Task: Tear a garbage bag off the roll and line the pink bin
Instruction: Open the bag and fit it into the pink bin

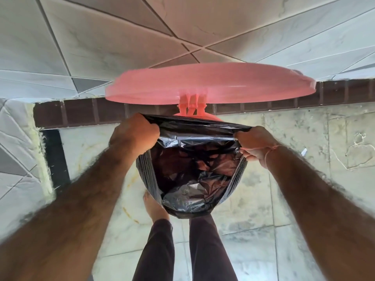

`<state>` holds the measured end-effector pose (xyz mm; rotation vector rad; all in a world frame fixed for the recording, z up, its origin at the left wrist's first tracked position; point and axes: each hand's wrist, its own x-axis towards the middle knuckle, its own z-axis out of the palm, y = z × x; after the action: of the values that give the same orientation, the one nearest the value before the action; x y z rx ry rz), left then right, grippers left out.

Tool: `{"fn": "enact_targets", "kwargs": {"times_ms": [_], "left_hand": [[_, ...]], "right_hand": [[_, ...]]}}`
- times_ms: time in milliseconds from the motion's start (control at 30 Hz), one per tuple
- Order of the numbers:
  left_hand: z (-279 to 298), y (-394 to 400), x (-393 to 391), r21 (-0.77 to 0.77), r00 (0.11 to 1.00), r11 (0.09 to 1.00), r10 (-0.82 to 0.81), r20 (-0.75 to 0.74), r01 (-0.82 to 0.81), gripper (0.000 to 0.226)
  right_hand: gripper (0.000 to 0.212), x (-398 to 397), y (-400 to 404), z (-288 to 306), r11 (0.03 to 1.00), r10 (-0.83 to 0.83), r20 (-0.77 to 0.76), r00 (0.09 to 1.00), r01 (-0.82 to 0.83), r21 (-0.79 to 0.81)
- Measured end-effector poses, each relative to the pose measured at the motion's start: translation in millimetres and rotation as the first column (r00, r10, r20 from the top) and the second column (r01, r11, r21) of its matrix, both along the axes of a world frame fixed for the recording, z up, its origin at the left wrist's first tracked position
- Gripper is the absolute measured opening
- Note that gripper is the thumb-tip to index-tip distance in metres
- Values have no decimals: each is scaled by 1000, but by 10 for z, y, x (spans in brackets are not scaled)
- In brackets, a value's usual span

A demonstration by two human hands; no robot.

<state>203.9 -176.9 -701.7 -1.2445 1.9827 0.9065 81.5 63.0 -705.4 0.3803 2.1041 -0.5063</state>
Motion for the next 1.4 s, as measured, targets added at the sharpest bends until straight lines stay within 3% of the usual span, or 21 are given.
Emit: {"fn": "enact_targets", "kwargs": {"times_ms": [100, 200, 300, 367, 433, 500, 567, 667, 733, 800, 900, 1000, 1067, 1133, 1167, 1233, 1300, 1400], "left_hand": [[-25, 28, -101, -25, 996, 996, -84, 15, 84, 24], [-91, 88, -148, -30, 985, 985, -173, -12, 172, 31], [-79, 147, -190, 16, 974, 985, -167, -150, 171, 28], [-106, 120, -221, 54, 971, 991, -112, -213, 126, 28], [-166, 40, -188, 93, 979, 989, -95, -180, 114, 30], [-224, -36, -98, 105, 991, 989, -99, -91, 108, 34], [-204, -74, 28, 81, 978, 975, -206, -19, 207, 34], [-227, -117, 239, 39, 960, 959, -282, -9, 282, 26], [-270, -126, 402, 12, 957, 957, -288, 23, 288, 17], [-276, -101, 560, 64, 970, 974, -223, 96, 218, 15], [-324, -25, 760, 152, 990, 988, -35, 137, 14, 17], [-366, 96, 825, 253, 964, 937, 197, 181, -239, 19], [-411, 117, 829, 224, 923, 904, 321, 210, -365, 19], [-419, 109, 841, 222, 893, 872, 388, 227, -435, 16], [-421, 102, 864, 254, 882, 850, 409, 233, -461, 17], [-407, 96, 930, 327, 885, 825, 402, 237, -462, 19], [-390, 102, 1013, 370, 896, 816, 396, 199, -443, 21], [-361, 165, 1109, 387, 869, 785, 481, 112, -485, 24]], "right_hand": [[34, 0, -12, -52, 989, 139, -105, 985, -134, 58], [27, 5, -48, -66, 984, 179, -143, 973, -178, 23], [24, -26, -98, -95, 982, 151, -295, 944, -177, -62], [29, -39, -89, -156, 986, 36, -318, 947, -86, -145], [35, -28, -28, -231, 986, 28, -311, 950, -78, -149], [33, 0, 72, -272, 975, 150, -304, 941, -192, -113], [27, 6, 176, -283, 961, 205, -297, 932, -250, -121], [25, 23, 307, -276, 957, 183, -245, 952, -230, -179], [24, 52, 370, -305, 941, 252, -240, 937, -295, -163], [17, 78, 412, -305, 908, 367, -242, 898, -402, -116], [11, 54, 447, -338, 920, 314, -196, 929, -349, -179], [27, 5, 440, -399, 919, 321, -202, 925, -356, -168], [38, -15, 420, -396, 902, 381, -187, 906, -408, -139], [39, -7, 439, -383, 841, 521, -166, 837, -537, -66], [35, 19, 462, -352, 762, 637, -180, 750, -647, 2], [24, 108, 578, -294, 519, 840, -290, 459, -835, 182], [23, 225, 772, -289, 389, 881, -385, 275, -884, 259], [38, 356, 1076, -326, 278, 890, -443, 107, -898, 340]]}}
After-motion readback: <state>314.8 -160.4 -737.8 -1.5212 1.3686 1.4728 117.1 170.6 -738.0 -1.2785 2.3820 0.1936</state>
